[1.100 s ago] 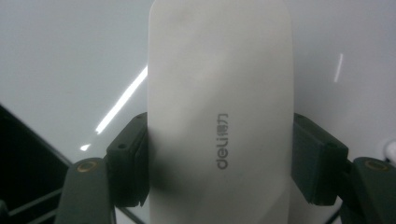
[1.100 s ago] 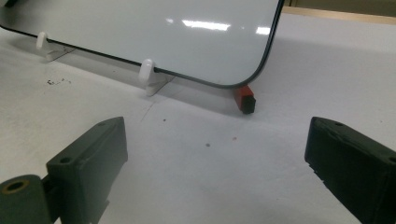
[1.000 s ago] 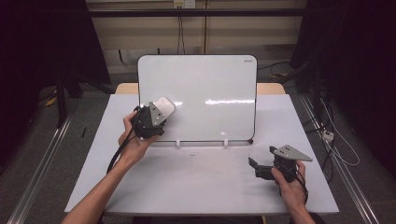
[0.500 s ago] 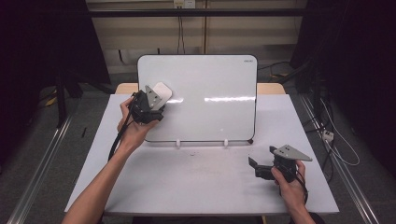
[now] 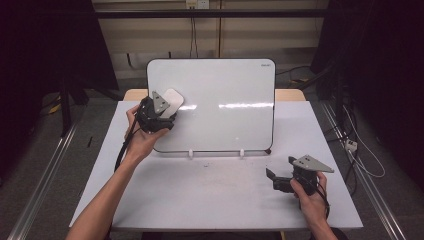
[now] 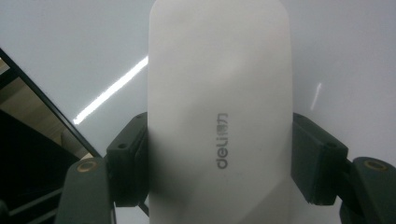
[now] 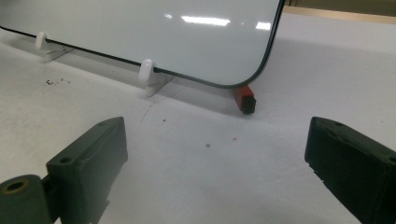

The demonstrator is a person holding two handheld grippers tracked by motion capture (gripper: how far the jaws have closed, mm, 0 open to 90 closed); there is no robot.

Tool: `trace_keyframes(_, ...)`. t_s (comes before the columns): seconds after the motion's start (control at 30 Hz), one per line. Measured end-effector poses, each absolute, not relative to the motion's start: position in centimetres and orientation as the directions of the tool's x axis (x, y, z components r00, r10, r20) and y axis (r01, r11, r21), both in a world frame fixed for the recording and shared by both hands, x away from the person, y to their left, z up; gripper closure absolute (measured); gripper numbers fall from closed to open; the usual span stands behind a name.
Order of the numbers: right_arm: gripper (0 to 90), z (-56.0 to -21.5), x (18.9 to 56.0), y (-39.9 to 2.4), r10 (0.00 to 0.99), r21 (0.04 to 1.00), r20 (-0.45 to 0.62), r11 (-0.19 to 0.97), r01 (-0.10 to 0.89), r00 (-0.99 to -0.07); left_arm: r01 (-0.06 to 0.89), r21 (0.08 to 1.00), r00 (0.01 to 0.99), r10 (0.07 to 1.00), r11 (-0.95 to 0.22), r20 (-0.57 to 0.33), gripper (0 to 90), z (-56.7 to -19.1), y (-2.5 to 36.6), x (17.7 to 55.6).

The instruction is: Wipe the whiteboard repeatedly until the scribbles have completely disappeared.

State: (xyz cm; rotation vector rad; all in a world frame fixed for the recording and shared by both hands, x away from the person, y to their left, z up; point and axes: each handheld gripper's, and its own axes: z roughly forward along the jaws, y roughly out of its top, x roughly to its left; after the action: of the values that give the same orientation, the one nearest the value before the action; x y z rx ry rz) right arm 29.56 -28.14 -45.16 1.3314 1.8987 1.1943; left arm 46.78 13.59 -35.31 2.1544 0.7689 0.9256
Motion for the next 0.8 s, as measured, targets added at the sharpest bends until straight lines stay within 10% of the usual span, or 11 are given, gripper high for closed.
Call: trace_keyframes(0.8,5.8,-45.0,29.6,-27.9,0.922,0.881,0.07,0.122,0.458,-0.38,0.235,0.855,0.591,0.766,-0.462,0.251,31.2,-34.1,16.0,44.8)
